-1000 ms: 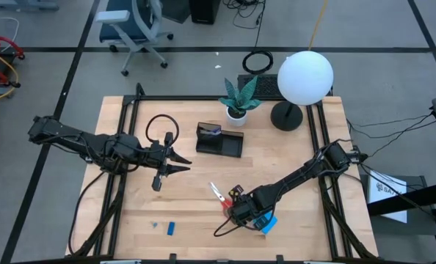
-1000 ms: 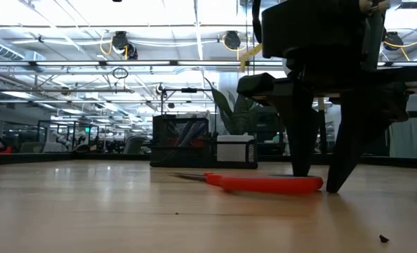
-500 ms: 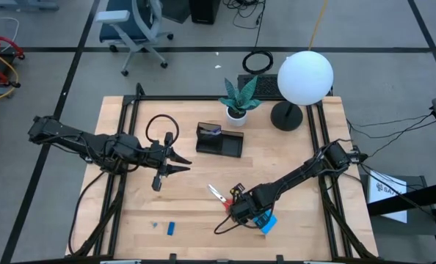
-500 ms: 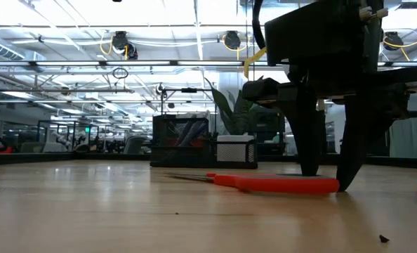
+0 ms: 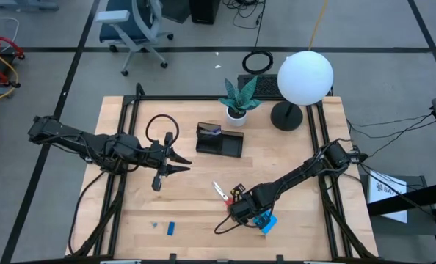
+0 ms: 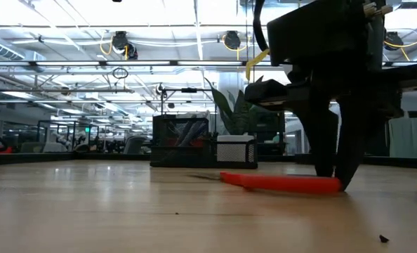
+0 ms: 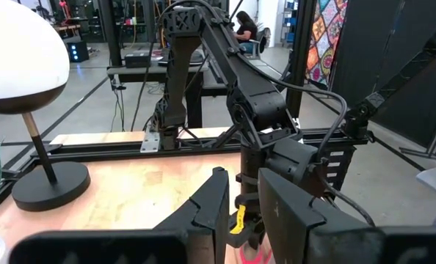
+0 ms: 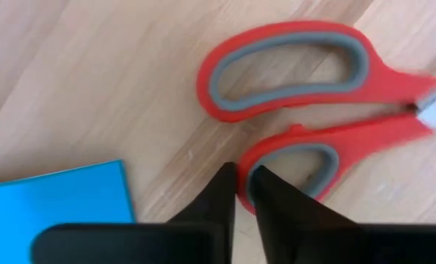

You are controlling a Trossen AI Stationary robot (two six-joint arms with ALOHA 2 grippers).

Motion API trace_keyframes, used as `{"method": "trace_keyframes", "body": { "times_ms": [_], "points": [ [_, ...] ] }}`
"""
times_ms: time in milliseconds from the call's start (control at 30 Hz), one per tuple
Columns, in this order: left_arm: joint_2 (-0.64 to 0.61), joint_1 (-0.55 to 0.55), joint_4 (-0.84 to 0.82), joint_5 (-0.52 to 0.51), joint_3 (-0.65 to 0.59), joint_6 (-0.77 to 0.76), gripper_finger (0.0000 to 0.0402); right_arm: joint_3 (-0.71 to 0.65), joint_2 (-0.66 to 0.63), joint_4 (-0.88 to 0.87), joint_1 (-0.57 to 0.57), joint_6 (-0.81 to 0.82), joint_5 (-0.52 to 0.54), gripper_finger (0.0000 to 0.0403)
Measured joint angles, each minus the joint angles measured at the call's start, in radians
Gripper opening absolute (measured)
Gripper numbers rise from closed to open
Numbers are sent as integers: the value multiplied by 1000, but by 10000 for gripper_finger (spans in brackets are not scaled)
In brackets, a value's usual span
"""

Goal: Pick and place office supplies into organizer
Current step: Put the red scissors into the black desk organizer

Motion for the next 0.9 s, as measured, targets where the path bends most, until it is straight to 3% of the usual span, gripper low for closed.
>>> {"method": "trace_keyframes", "body": {
  "times_ms": [100, 600, 733, 900],
  "points": [
    [0, 0, 0, -1, 0, 0, 82, 0, 0, 0, -3, -4, -2, 11],
    [0, 0, 2, -3, 0, 0, 81, -1, -5, 28, -3, -29, 7, 9],
    [0, 0, 2, -3, 0, 0, 83, -5, -26, 27, -3, -30, 46, 9],
    [0, 0, 2, -4, 0, 1, 82, -6, -89, 21, -8, -19, 175, 9]
  ]
}}
